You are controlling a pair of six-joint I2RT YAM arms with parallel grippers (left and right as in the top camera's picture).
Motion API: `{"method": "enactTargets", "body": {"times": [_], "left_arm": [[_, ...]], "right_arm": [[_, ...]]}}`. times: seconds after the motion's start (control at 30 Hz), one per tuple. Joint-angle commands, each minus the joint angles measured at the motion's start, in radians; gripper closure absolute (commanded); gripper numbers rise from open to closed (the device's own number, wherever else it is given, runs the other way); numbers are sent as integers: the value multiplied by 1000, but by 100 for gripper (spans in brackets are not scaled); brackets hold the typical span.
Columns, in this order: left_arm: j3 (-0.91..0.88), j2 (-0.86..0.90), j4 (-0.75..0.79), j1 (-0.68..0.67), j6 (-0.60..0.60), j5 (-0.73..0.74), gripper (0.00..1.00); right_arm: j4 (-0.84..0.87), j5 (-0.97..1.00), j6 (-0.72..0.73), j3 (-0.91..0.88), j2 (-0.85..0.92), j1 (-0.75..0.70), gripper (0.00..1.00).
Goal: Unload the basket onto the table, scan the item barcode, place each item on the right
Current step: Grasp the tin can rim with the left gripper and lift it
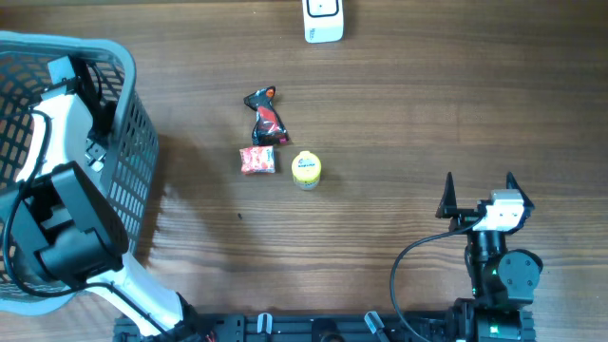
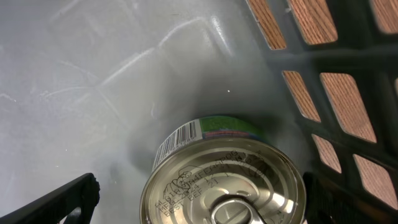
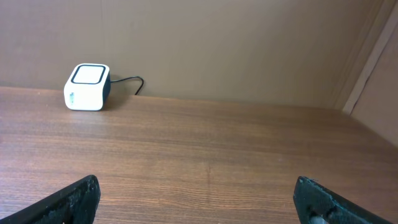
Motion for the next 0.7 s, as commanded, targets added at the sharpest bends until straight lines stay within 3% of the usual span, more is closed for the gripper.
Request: {"method": "enactTargets", "body": {"times": [0.0, 0.2, 0.37, 0.67], "left_arm": [[-7, 24, -9, -8, 86, -4, 0], [-7, 24, -37, -4, 84, -48, 1], [-7, 24, -69, 3, 84, -48, 14], [-7, 24, -91, 4, 84, -48, 22]], "right_arm": [[2, -13, 15, -1, 2, -2, 0], [2, -13, 15, -1, 2, -2, 0], [2, -13, 15, -1, 2, -2, 0], [2, -13, 15, -1, 2, -2, 0]]}}
